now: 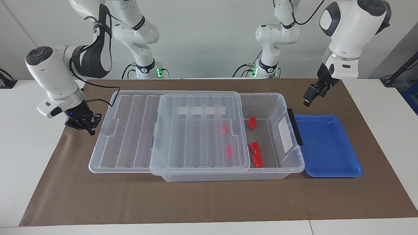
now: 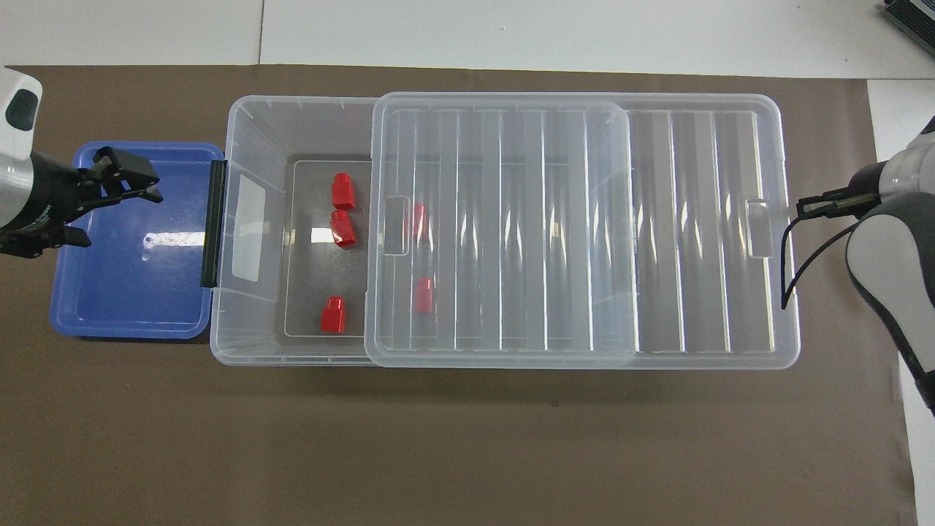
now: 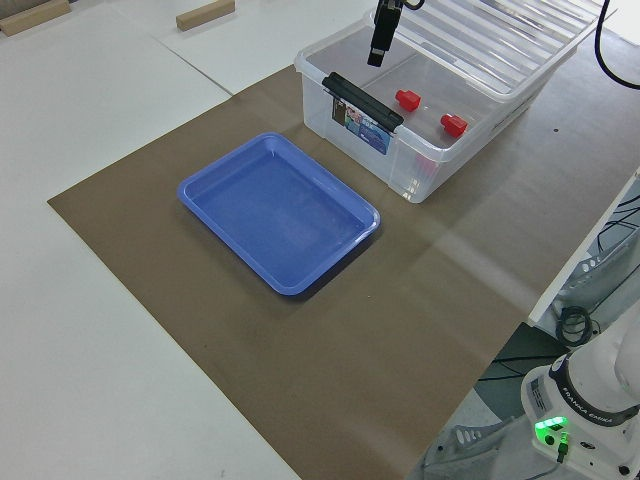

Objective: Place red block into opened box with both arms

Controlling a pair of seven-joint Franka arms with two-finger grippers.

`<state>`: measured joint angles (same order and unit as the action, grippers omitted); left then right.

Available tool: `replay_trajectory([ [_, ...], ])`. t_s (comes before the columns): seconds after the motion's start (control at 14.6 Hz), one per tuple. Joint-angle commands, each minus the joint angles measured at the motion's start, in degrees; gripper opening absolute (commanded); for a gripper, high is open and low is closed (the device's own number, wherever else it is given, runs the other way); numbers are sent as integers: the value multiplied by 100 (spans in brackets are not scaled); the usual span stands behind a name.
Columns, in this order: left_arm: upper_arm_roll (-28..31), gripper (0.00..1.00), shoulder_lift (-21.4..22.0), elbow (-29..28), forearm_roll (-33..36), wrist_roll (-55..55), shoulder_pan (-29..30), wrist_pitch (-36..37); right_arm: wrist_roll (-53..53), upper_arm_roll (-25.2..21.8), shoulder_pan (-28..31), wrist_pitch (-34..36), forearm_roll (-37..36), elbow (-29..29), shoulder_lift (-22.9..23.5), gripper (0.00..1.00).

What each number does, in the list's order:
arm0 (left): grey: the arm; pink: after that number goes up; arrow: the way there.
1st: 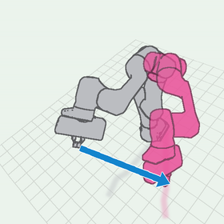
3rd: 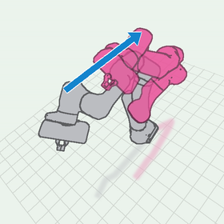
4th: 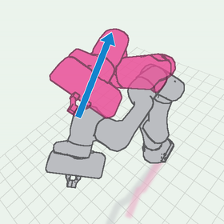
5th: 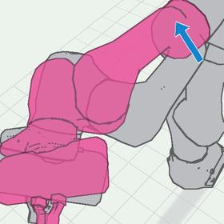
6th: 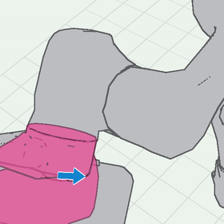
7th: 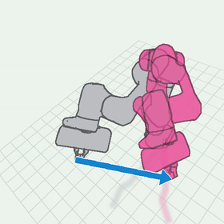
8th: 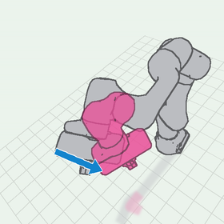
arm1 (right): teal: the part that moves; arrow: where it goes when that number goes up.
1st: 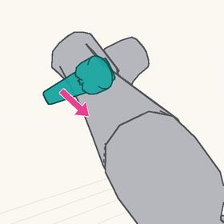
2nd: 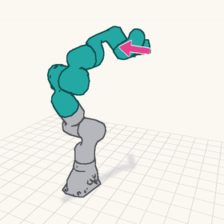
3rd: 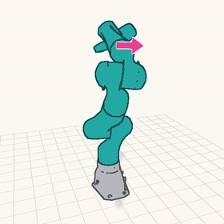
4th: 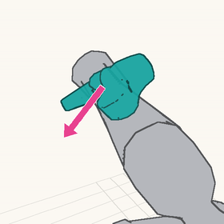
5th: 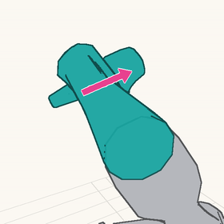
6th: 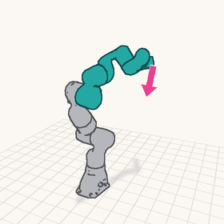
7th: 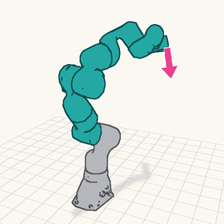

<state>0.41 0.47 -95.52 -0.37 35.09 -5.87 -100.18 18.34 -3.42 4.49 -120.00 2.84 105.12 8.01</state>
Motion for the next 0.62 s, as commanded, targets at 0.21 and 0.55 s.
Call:
replay_trajectory([
  [0.21,-14,100,243,-10,-42,-1316,814,25,205,43,-27,-32,436,0,51,0],
  [0.55,-49,100,401,-10,-33,-2533,860,280,135,43,-194,-23,577,-9,60,0],
])
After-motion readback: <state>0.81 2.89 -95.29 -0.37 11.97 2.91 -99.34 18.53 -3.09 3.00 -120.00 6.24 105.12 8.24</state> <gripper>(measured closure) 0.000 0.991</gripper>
